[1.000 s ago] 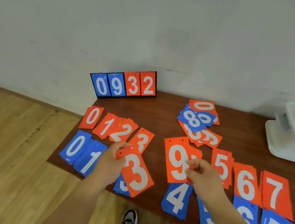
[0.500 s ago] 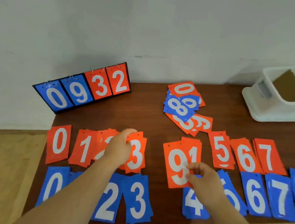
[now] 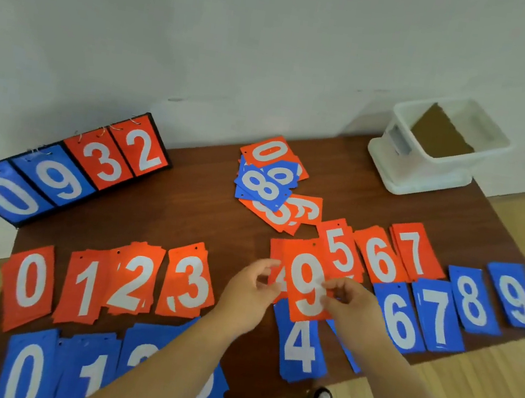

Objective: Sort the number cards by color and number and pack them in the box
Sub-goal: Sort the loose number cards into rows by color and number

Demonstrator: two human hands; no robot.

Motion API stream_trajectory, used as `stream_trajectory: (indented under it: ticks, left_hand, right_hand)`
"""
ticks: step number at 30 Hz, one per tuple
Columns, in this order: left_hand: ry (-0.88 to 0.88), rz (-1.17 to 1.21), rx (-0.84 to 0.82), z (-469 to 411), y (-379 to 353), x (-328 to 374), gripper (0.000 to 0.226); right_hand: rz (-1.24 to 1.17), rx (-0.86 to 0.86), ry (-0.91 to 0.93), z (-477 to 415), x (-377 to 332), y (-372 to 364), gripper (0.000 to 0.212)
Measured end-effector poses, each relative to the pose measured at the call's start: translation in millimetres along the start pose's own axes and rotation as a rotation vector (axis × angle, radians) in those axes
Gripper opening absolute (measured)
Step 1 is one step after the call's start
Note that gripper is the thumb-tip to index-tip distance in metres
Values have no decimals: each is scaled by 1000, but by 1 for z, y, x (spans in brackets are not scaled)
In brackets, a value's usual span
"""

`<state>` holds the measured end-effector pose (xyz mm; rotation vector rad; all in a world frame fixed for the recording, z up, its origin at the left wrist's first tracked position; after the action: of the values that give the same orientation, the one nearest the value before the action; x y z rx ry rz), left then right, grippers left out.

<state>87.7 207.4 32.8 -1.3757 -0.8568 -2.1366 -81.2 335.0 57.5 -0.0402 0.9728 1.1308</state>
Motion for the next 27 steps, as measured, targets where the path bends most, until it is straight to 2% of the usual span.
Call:
stream_trajectory:
  ticks: [7,11,19,23,27]
  left_hand:
    - [-54,-95,-18,-49,-110,41,39]
    - [-93,-150,4,-92,-193,76,39]
    - [-147,-202,-89,-190,-358,150,37]
    - [-167,-252,-124,-232,-405,170,34]
    - [-155,-344,-207,-251,-419,172,42]
  right_hand:
    - [-4,19,33,-55,19,93,21]
    - [115,70,57,-107,33,177,20]
    - [199,216,16,-203,52,344,14]
    - [208,238,-30,-247,56,389,10]
    - [246,260,-57,-273,59,408,15]
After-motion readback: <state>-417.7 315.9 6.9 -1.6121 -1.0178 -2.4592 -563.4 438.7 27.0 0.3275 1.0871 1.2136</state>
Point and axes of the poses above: each hand's wrist, its own z-axis away from the middle knuckle, its own y-axis out of the back of the hand, x = y × z, the point moved 4 cm from there along -z, towards the middle knuckle, and after that the axes turned 11 degrees about -y, right-handed, at the moved point
